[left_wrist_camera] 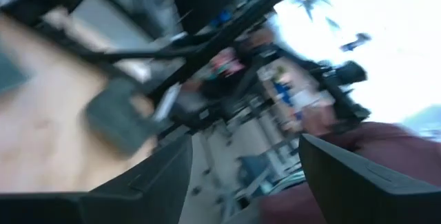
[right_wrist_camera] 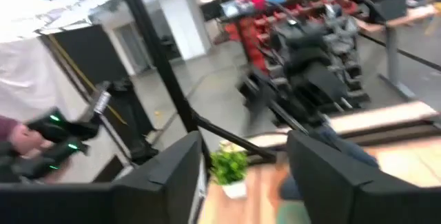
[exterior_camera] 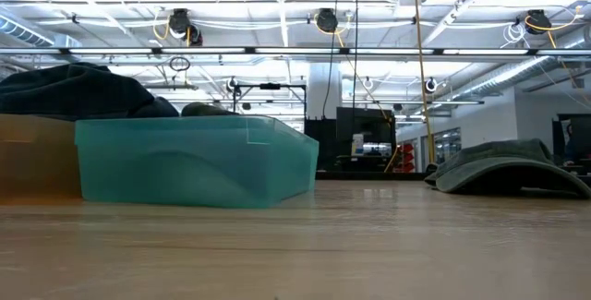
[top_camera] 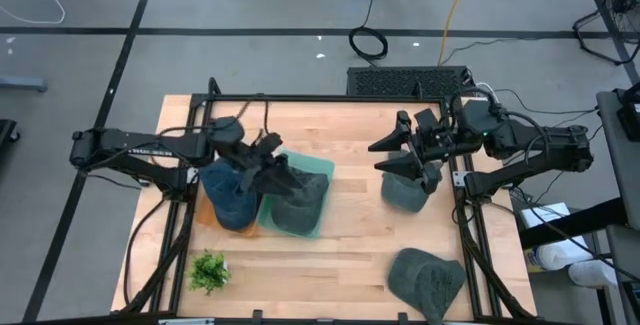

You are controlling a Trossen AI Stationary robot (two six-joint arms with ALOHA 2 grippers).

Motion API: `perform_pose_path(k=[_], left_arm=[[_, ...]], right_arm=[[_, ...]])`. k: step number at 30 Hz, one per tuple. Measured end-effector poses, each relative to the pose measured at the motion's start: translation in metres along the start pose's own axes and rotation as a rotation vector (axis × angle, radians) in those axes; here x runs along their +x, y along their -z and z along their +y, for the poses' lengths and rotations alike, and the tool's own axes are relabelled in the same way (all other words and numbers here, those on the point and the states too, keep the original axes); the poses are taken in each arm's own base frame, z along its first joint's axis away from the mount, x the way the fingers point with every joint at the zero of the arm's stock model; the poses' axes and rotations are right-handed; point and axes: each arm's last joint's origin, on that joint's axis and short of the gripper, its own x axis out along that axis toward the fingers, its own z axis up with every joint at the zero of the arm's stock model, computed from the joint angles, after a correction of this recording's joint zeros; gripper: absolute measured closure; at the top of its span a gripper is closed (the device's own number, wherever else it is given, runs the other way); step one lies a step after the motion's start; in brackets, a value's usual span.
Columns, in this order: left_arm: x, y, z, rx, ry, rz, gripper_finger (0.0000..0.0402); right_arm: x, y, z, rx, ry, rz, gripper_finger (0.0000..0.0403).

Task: Pick & Place hat
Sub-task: Put the bottom black cap into the green bin

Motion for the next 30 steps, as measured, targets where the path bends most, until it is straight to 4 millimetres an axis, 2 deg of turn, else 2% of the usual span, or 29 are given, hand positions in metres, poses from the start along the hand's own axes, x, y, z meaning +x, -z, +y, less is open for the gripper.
perform_pose_path(k=[5, 9, 14, 17, 21, 24, 30], left_arm=[[-0.002, -0.005, -0.02, -0.005, 0.131, -0.068, 0.0128], [-0.006, -0.007, -0.036, -0.008, 0.214, -0.103, 0.0128], [-0.011, -0.007, -0.048, 0.015, 0.256, -0.142, 0.0128], [-0.014, -0.007, -0.053, 0.017, 0.26, -0.163, 0.0128], [-0.017, -0.007, -0.058, 0.017, 0.265, -0.183, 0.0128], [-0.018, -0.007, -0.06, 0.018, 0.266, -0.19, 0.0128], [-0.019, -0.007, -0.06, 0.02, 0.267, -0.185, 0.0128]], right_arm=[[-0.006, 0.0, -0.003, -0.093, 0.062, 0.004, 0.0133], [-0.012, -0.005, -0.005, -0.17, 0.121, -0.03, 0.0103], [-0.014, -0.005, -0.005, -0.347, 0.169, -0.029, 0.0093], [-0.014, -0.002, -0.007, -0.379, 0.229, 0.007, 0.0095], [-0.017, 0.01, -0.015, -0.278, 0.382, 0.11, 0.0096], [-0.02, 0.023, -0.02, -0.159, 0.42, 0.238, 0.0096], [-0.015, 0.057, -0.026, 0.066, 0.296, 0.608, 0.0096]])
